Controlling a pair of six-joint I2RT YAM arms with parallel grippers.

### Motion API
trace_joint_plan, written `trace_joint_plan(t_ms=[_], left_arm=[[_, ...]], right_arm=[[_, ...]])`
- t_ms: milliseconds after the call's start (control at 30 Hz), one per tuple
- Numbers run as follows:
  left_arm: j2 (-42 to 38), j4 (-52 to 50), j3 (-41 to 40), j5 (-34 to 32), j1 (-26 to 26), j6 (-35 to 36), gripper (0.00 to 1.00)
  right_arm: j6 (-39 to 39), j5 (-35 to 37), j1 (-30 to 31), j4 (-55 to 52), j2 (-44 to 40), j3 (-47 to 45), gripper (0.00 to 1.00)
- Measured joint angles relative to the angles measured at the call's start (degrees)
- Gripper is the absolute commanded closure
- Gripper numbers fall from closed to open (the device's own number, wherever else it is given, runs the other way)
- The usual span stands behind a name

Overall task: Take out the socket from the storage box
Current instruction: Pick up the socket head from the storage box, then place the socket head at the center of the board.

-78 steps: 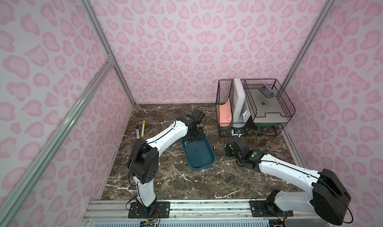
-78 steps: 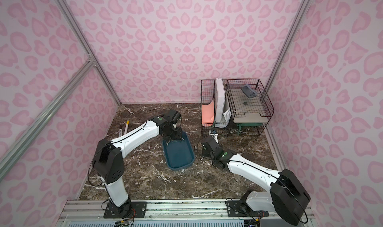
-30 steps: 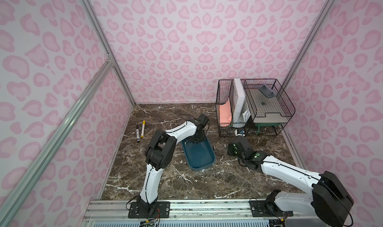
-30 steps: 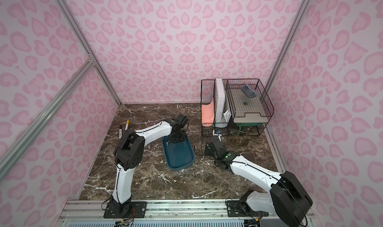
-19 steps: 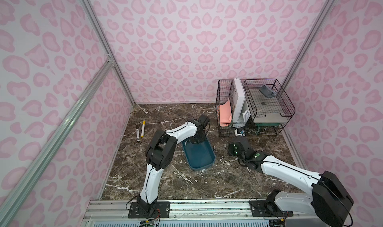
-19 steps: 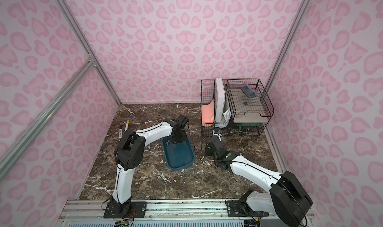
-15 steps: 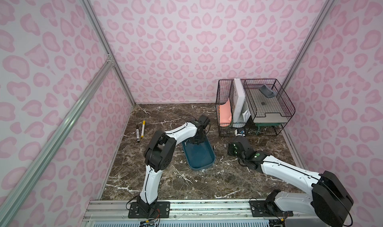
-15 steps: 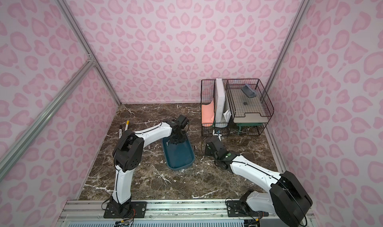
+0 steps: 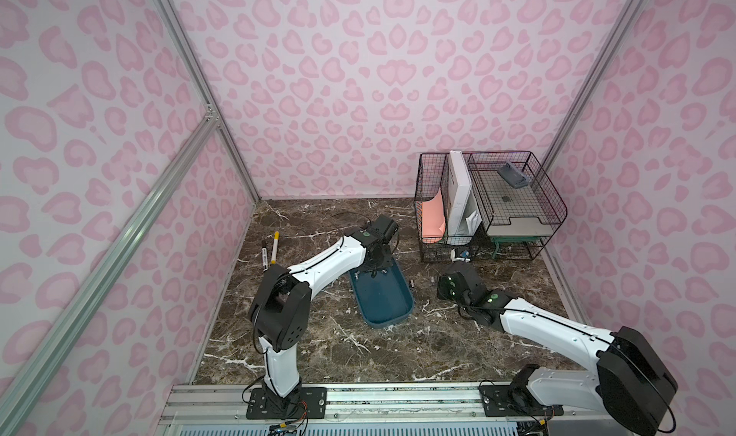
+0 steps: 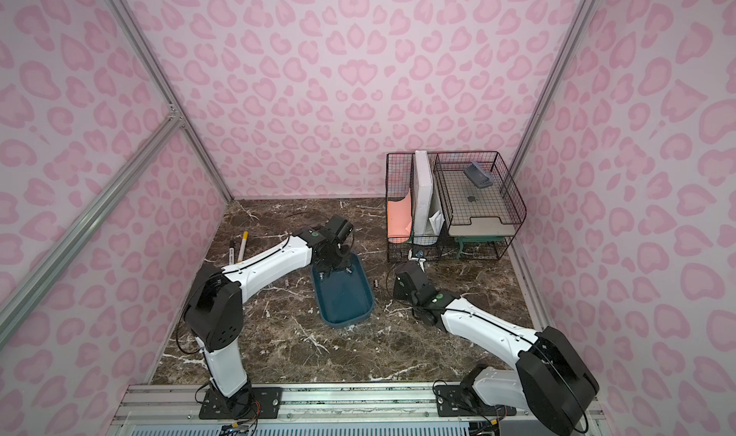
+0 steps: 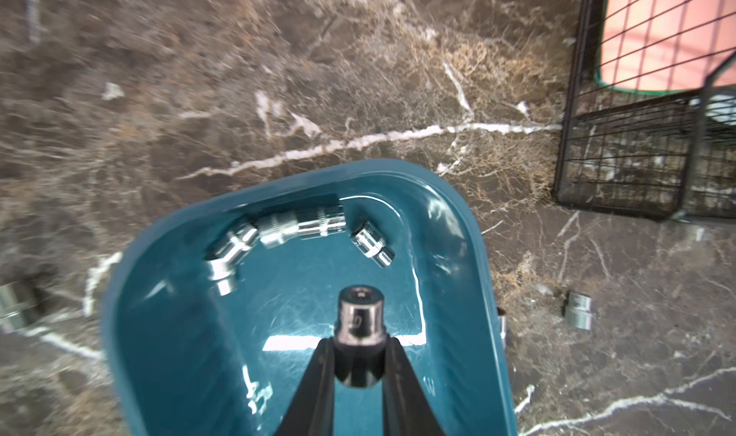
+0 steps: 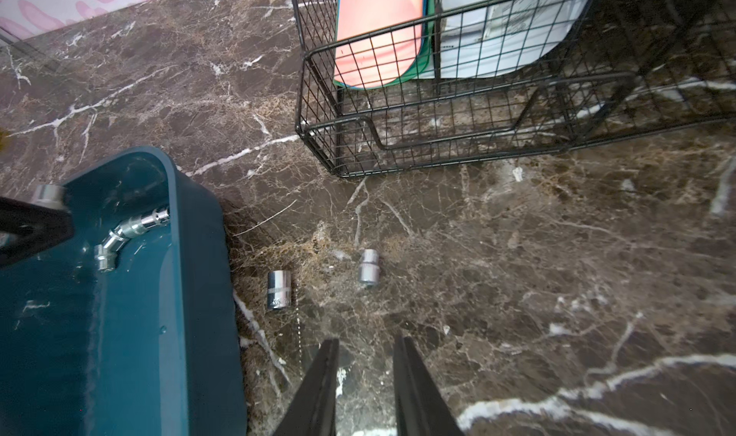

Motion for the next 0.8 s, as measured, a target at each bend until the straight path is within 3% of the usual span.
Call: trace_joint_plan(t_ms=[367,800], left_arm=[[-4.94,-0.22,-6.69,-1.11,9.11,0.9,0.87],[-0.87,4.55,-10.73,1.97,21.0,1.33,0.87]], right_arm=[[0.0,-0.35,-0.37,0.02,0.0,0.0,0.72],[0.0,-0.9,-0.87,0.02,0.11,0.0,0.72]])
